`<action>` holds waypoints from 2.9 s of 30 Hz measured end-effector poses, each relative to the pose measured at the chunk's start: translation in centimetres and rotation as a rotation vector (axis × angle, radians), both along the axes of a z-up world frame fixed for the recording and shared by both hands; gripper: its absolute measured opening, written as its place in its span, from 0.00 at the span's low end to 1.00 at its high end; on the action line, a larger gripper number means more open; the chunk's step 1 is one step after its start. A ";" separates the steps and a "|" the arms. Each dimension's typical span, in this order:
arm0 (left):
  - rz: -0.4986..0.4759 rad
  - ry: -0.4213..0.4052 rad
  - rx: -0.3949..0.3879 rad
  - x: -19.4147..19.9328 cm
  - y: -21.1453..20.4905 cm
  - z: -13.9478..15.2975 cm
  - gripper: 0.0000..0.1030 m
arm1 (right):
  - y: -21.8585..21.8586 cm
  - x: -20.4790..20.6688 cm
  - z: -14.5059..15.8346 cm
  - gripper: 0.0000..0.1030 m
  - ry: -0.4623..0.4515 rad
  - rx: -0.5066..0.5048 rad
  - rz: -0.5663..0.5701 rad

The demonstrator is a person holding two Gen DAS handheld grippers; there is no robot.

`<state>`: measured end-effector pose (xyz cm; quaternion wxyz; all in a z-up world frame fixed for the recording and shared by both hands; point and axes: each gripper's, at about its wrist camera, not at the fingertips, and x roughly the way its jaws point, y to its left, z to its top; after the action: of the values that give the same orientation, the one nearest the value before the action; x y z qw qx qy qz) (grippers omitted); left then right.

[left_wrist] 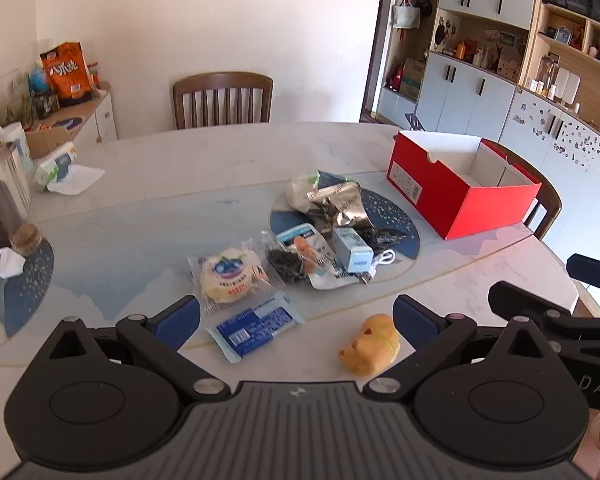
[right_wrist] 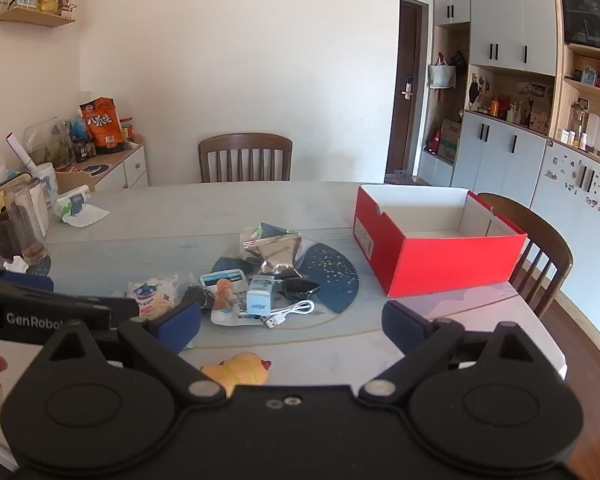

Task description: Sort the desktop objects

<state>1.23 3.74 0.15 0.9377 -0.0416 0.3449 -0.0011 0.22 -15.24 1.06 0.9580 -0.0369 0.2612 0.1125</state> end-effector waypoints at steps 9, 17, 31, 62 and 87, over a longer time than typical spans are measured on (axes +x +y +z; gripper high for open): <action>-0.023 -0.035 0.011 0.7 1.6 0.3 1.00 | 1.6 0.3 -0.4 0.91 0.014 -0.011 -0.012; -0.046 -0.029 0.016 1.6 3.9 -0.8 1.00 | 3.2 0.6 -1.4 0.91 0.047 -0.037 -0.041; -0.230 -0.049 0.185 6.1 7.4 -6.0 1.00 | 7.5 1.5 -5.4 0.91 0.124 -0.107 -0.072; -0.474 0.045 0.218 15.0 8.5 -13.4 0.84 | 9.1 8.4 -12.8 0.72 0.390 -0.052 -0.189; -0.375 0.051 0.180 12.3 9.2 -10.9 0.49 | 8.0 7.1 -9.6 0.59 0.294 -0.068 -0.136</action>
<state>13.58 12.97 -10.73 0.9120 0.1073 0.3689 -0.1436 7.29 -7.20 -8.59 0.9131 -0.0347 0.4040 0.0427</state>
